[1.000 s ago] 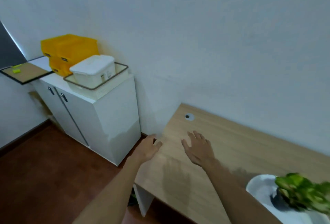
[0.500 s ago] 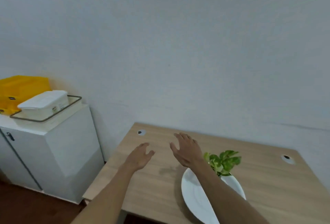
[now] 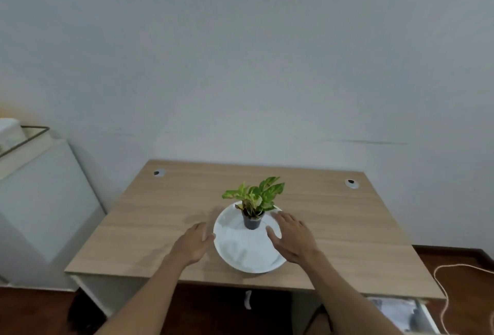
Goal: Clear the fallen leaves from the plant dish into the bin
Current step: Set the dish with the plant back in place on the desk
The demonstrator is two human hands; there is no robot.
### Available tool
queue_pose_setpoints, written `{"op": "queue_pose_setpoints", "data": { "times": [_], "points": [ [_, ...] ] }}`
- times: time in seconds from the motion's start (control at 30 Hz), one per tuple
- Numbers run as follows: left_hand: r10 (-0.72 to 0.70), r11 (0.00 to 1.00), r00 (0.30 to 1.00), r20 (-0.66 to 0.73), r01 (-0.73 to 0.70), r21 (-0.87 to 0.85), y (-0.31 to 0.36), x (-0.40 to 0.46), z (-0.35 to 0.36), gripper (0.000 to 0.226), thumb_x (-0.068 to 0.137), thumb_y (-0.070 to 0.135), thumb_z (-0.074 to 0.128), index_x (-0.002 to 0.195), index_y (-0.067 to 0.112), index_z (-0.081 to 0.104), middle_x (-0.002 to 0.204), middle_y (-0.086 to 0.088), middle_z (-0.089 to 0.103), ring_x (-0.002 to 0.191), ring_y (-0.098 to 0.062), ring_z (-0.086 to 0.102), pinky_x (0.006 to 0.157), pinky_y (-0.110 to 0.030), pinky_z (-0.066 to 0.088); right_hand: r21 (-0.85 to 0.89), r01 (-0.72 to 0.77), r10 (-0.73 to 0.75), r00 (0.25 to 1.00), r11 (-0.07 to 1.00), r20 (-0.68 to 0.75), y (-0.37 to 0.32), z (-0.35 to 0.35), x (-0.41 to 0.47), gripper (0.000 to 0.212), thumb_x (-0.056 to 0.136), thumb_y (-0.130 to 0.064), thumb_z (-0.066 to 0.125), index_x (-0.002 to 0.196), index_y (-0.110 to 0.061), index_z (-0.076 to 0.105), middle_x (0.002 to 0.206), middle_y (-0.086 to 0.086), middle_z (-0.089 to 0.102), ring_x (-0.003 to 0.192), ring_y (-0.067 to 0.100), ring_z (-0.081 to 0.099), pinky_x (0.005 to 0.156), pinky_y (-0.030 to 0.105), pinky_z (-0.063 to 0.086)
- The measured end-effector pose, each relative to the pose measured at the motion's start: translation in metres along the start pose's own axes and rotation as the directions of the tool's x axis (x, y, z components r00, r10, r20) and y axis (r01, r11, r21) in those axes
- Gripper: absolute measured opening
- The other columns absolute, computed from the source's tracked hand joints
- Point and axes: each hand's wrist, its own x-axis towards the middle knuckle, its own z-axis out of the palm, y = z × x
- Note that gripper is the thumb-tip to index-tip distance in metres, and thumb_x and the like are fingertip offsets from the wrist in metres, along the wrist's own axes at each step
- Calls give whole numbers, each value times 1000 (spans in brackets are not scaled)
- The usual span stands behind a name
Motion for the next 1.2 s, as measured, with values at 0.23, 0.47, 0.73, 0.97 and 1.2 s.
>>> {"op": "queue_pose_setpoints", "data": {
  "times": [0.23, 0.47, 0.73, 0.97, 1.2],
  "points": [
    [-9, 997, 1000, 7, 9, 80, -32, 3, 42, 59, 101, 39, 32, 152, 13, 18, 160, -7, 22, 146, -22, 22, 117, -36, 23, 28, -209, 207, 977, 977, 53, 71, 31, -21, 60, 98, -53, 34, 150, -21, 35, 154, 0, 41, 141, 19, 36, 114, 39, 30],
    [57, 970, 998, -13, -52, 239, -78, 37, 77, 55, 101, 27, 32, 151, 7, 21, 159, -12, 24, 147, -24, 19, 121, -35, 13, 12, -334, 330, 936, 943, 122, 113, 87, -10, 57, 101, -45, 31, 151, -17, 32, 156, 4, 35, 145, 21, 30, 116, 43, 28],
    [88, 942, 995, -34, -72, 327, -118, 97, 113, 80, 86, 47, 2, 149, 3, 26, 157, -16, 25, 148, -29, 17, 121, -40, 10, 27, -434, 426, 894, 901, 139, 150, 151, 12, 60, 101, -29, 38, 154, -10, 17, 161, 11, 23, 149, 26, 18, 120, 44, 21],
    [69, 913, 995, -77, -32, 407, -126, 120, 136, 66, 95, 41, 16, 151, 7, 23, 159, -14, 23, 149, -29, 14, 120, -48, 16, -30, -424, 425, 898, 905, 117, 170, 179, 26, 63, 99, -50, 23, 156, -26, 12, 166, 1, 7, 152, 21, 0, 122, 48, 1],
    [83, 905, 988, -132, -19, 426, -126, 123, 143, 65, 93, 40, 22, 152, 12, 22, 160, -9, 21, 150, -23, 11, 121, -48, 12, -82, -446, 449, 893, 891, 22, 167, 187, 23, 64, 94, -52, 23, 155, -31, 18, 165, -1, 14, 152, 18, 4, 123, 49, 7]
  ]
}}
